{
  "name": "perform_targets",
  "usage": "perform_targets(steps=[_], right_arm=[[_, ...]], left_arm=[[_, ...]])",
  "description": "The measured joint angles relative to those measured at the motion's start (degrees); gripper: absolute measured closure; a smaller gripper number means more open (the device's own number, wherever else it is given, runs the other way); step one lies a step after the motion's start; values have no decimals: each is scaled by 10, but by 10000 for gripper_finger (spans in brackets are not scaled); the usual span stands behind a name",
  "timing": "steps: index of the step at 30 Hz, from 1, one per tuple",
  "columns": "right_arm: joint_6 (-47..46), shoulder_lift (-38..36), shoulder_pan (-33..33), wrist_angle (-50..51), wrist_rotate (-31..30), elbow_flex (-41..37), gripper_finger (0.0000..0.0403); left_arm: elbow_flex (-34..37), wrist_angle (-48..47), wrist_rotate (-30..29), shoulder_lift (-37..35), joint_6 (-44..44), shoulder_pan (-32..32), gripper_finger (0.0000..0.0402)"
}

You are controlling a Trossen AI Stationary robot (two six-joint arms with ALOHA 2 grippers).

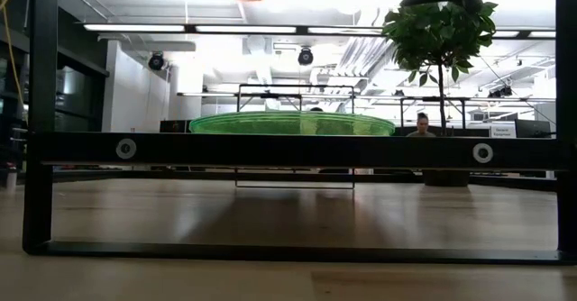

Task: Place and stack plates onto a shelf
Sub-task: Stack the top orange plate on top of the orange plate on the shelf

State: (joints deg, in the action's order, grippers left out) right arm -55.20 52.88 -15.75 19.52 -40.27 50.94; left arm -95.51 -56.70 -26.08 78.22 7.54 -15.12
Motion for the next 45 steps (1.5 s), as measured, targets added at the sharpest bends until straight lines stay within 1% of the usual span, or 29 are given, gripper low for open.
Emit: perform_targets(steps=[3,7,13,16,21,27,31,37,45], right_arm=[[-2,-1,0,17,0,0,109],[-3,3,0,30,1,0,109],[-4,8,0,42,2,0,109],[-3,8,0,43,2,0,109],[-3,8,0,45,2,0,109],[-4,8,0,47,2,0,109],[-3,8,0,47,2,0,109],[-3,8,0,53,2,0,109],[-3,8,0,58,2,0,109]], left_arm=[[-1,2,0,56,39,-39,401],[0,7,0,133,36,-51,401],[1,8,28,237,3,-37,401],[1,8,28,278,-4,-26,401],[1,11,12,325,-4,1,401],[1,14,7,357,-15,44,401],[1,22,-12,359,-20,66,401],[1,27,24,359,-30,90,401],[1,24,72,366,-49,92,401]])
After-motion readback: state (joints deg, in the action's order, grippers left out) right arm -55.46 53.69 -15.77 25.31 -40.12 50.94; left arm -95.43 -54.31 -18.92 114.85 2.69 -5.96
